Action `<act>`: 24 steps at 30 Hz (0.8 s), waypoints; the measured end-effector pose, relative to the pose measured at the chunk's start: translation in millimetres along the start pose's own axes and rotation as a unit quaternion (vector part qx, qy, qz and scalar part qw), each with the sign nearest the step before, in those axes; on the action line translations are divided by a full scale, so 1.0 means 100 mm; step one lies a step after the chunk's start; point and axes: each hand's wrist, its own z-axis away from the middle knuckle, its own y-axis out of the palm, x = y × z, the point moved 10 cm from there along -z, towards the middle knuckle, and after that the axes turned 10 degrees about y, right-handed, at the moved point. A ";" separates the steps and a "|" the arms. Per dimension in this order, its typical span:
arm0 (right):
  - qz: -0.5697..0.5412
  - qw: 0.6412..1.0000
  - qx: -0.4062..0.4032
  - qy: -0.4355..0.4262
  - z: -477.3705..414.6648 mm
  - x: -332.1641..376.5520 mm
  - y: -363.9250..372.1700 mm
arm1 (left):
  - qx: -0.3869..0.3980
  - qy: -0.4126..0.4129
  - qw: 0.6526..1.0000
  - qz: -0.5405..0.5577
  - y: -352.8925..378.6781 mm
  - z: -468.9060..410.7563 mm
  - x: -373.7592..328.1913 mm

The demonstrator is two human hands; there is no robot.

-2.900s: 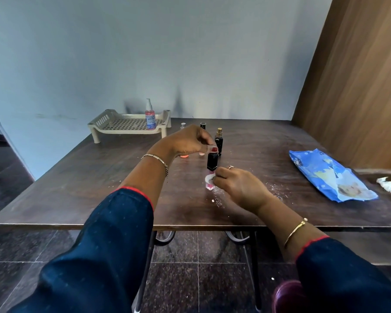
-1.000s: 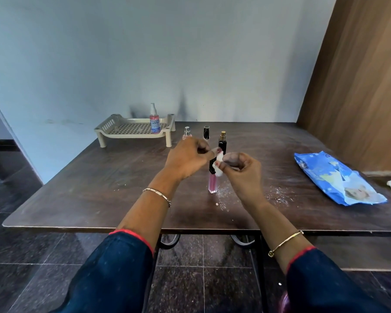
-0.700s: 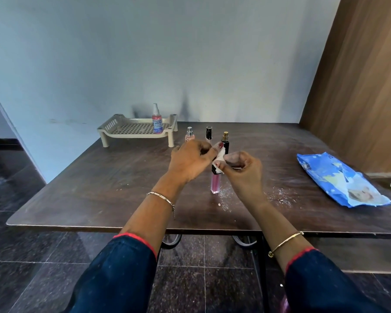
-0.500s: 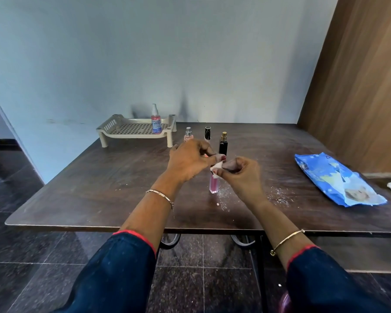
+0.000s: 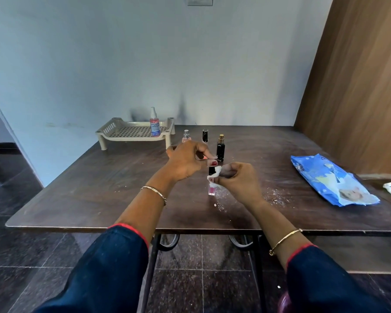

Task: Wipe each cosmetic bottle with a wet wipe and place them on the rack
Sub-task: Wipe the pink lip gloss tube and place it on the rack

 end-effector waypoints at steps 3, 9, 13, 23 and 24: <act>-0.090 0.995 0.014 -0.035 0.05 0.16 -0.05 | 0.023 0.019 0.999 0.021 0.02 0.02 -0.03; -0.096 0.994 0.040 -0.027 0.05 0.12 0.01 | 0.027 0.024 0.998 0.056 0.03 0.04 -0.03; -0.008 0.999 0.040 0.016 -0.02 -0.08 0.09 | 0.032 0.023 0.997 0.070 0.06 0.03 0.01; 0.257 0.966 -0.033 0.002 0.10 -0.03 0.11 | 0.056 0.025 0.997 0.045 0.05 0.07 -0.09; 0.243 0.970 -0.020 0.004 0.10 -0.05 0.12 | 0.068 0.027 0.996 0.055 0.08 0.08 -0.09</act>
